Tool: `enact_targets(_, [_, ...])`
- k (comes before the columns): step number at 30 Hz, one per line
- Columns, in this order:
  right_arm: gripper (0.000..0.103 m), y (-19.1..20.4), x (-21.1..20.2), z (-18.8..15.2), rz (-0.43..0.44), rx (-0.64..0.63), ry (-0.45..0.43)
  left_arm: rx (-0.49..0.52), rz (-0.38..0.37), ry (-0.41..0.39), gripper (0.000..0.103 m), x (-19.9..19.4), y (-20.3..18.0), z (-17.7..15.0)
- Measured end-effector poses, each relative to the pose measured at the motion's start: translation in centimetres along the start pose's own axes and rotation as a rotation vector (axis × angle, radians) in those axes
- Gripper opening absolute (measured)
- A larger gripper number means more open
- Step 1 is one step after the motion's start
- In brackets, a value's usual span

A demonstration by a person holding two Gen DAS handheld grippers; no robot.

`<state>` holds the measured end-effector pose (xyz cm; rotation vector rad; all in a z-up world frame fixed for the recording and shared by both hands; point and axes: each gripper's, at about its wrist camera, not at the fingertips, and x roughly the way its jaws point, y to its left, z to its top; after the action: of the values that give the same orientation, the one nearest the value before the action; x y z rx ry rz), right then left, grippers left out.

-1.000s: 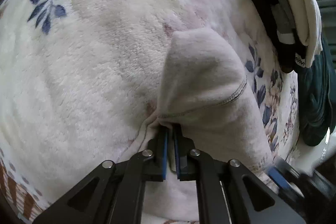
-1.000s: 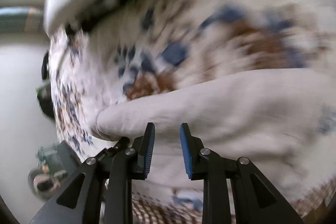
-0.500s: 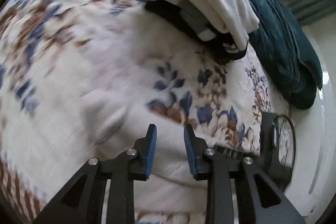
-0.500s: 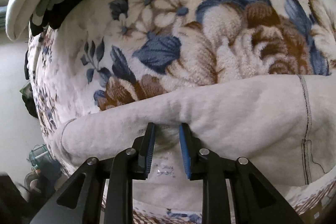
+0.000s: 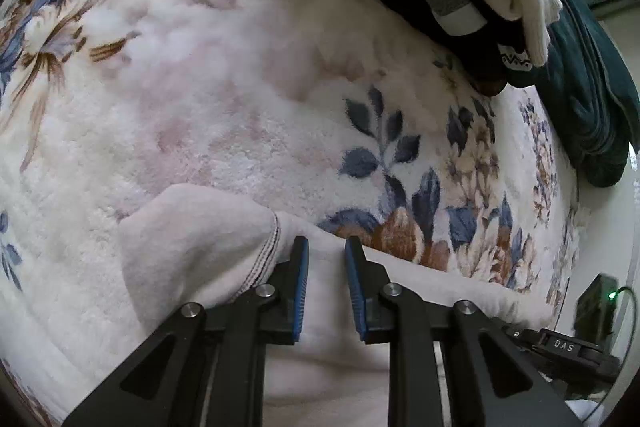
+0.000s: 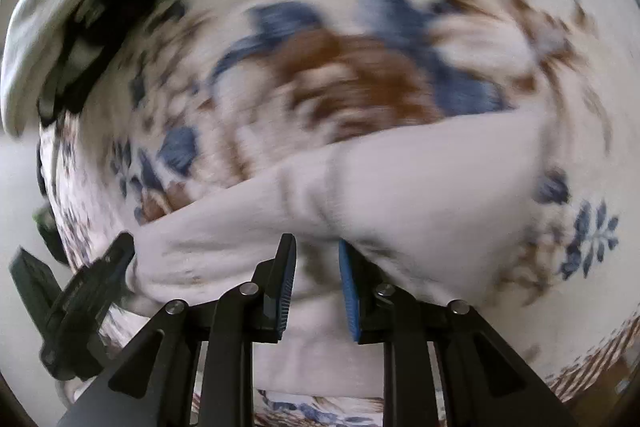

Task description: Fold small clothes

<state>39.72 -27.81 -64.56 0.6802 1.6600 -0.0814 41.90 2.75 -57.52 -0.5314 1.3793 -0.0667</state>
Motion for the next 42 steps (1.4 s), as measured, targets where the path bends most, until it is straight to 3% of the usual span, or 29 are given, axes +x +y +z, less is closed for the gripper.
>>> enact_targets(2, [0.024,-0.9,0.1,0.2,0.069,0.043,0.028,0.002,-0.018,-0.003,0.023,-0.9,-0.9,0.0])
enact_targets(4, [0.026,-0.6,-0.3,0.4,0.100,0.050,0.039,0.013,-0.055,-0.007,0.035,-2.1,-1.4,0.1])
enact_targets(6, [0.043,0.1,-1.5,0.5,0.148,0.026,0.019,0.024,-0.097,-0.025,0.056,-3.8,-2.0,-0.1])
enact_targets(7, [0.059,0.5,-2.3,0.4,0.168,0.007,0.000,0.028,-0.113,-0.035,0.059,-4.3,-2.1,-0.2])
enact_targets(8, [0.065,0.8,-2.9,0.4,0.172,-0.003,-0.010,0.031,-0.114,-0.039,0.061,-4.8,-2.1,-0.2])
enact_targets(17, [0.065,-1.2,-4.6,0.3,0.120,0.034,-0.027,-0.057,-0.048,-0.021,0.061,-5.4,1.3,-1.6])
enact_targets(23, [0.065,-2.7,-4.2,-1.0,-0.049,-0.022,-0.029,-0.076,0.054,0.011,0.061,-4.7,3.5,-3.8])
enact_targets(26, [0.065,-4.0,-3.1,-1.0,-0.116,0.004,-0.018,-0.147,0.041,0.040,0.061,-3.3,5.1,-4.0])
enact_targets(31, [0.065,-5.8,-1.5,-0.3,-0.048,0.051,-0.011,-0.165,0.011,0.069,0.062,-0.9,6.1,-3.1])
enact_targets(34, [0.065,-7.2,0.1,0.5,0.067,0.094,-0.001,-0.146,-0.005,0.059,0.068,-0.3,6.1,-2.9])
enact_targets(37, [0.065,-8.2,0.7,0.4,0.188,0.106,-0.010,-0.118,-0.049,0.018,0.065,-0.8,6.0,-3.3])
enact_targets(38, [0.064,-8.4,0.8,0.2,0.224,0.105,-0.021,-0.113,-0.070,0.007,0.056,-0.9,6.0,-3.3])
enact_targets(39, [0.062,-8.4,0.9,0.0,0.254,0.099,-0.028,-0.105,-0.102,-0.002,0.031,-1.0,6.0,-3.5])
enact_targets(41, [0.037,-8.2,1.3,-0.5,0.288,0.083,-0.032,-0.084,-0.128,-0.008,0.017,-1.0,5.7,-3.7])
enact_targets(42, [0.032,-8.0,1.5,-0.8,0.292,0.074,-0.034,-0.072,-0.131,-0.017,0.014,-1.1,5.4,-3.7])
